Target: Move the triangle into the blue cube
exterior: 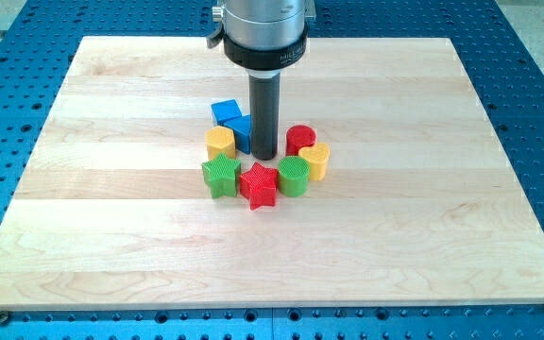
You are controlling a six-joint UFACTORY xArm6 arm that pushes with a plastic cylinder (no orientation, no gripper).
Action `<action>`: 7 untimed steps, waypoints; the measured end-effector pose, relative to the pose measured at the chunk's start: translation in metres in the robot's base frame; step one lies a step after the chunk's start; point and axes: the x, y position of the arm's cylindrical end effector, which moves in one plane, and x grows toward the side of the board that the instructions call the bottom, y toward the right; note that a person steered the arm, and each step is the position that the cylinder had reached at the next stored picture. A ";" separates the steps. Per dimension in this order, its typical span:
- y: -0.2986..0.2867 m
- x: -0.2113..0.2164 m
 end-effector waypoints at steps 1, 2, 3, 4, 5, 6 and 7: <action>-0.046 -0.029; -0.083 -0.066; -0.086 -0.050; -0.150 -0.029; -0.171 -0.066; -0.132 -0.088; -0.100 -0.086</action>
